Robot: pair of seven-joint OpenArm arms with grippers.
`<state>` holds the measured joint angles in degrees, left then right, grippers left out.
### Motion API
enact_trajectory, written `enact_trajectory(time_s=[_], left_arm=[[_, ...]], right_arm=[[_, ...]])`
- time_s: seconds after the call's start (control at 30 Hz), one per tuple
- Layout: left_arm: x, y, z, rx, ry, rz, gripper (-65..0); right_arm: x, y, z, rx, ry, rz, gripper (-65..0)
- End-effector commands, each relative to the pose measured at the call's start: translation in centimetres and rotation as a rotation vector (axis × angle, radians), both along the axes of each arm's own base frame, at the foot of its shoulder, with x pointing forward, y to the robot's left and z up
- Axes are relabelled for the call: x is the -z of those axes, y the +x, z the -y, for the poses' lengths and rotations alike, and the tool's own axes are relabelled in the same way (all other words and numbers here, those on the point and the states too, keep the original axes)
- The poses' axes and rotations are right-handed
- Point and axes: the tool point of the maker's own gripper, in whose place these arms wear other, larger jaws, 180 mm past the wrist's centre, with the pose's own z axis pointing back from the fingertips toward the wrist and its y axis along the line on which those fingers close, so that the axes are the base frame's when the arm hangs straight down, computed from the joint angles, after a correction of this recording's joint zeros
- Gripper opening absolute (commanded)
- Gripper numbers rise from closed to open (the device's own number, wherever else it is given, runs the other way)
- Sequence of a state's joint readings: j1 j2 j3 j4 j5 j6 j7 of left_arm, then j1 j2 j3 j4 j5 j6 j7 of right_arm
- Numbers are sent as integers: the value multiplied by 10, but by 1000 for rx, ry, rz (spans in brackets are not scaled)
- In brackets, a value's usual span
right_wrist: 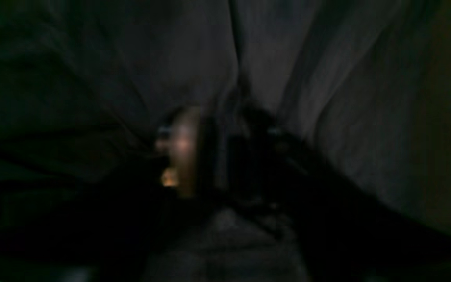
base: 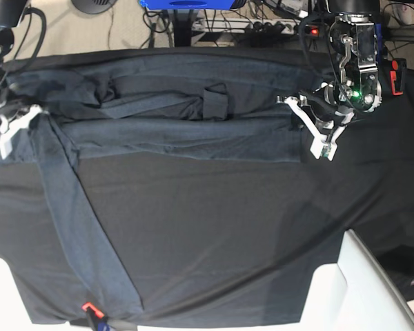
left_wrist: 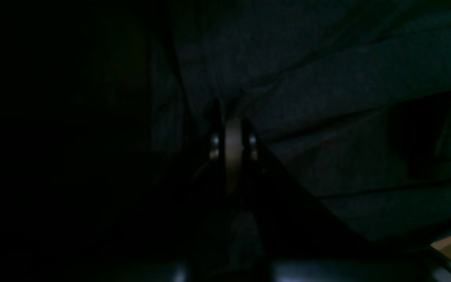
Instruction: Fold the T-shirt properly
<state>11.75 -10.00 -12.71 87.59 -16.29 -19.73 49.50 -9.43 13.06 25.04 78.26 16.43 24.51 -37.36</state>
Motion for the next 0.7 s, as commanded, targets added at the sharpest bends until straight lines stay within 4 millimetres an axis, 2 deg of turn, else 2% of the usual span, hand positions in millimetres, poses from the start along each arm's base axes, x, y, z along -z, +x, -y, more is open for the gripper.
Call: enact_trajectory(time_s=[0.0,0.07,0.2,0.27,0.33,0.4,0.47,0.5,0.57,0.6,0.67], left_arm=[[-9,9,-3,0,6,39,-611],[-10,10,-4,-1,7,42,-543],[-18,16,-4,0,10,70,-405],[-31,23,-14,-27,19,111,-337],[-46,31,-25,-59,30,157,-283],[-60,36,-31,-73,43,197,-268],[-63,36,-29,-76,40,207,-309],[-62,36,-27,-79,34,206,-372],[-54,33,-21,-86,11,189,-568],[-49,32,-18,-93,0,177,-650],[-38,28,-15,-113,-22,149,-650]], right_arm=[[-18,12,12,11,-24,63,-332],[-26,13,19,31,-35,71,-296],[-44,21,38,73,-62,117,-296],[-53,31,48,88,-72,143,-296],[-53,36,56,94,-75,138,-296],[-51,46,58,104,-55,139,-327],[-46,50,61,118,-38,129,-429],[-45,52,64,123,-35,125,-504],[-41,56,65,133,-19,119,-638],[-40,58,65,139,-10,122,-650],[-35,59,65,149,3,126,-623]])
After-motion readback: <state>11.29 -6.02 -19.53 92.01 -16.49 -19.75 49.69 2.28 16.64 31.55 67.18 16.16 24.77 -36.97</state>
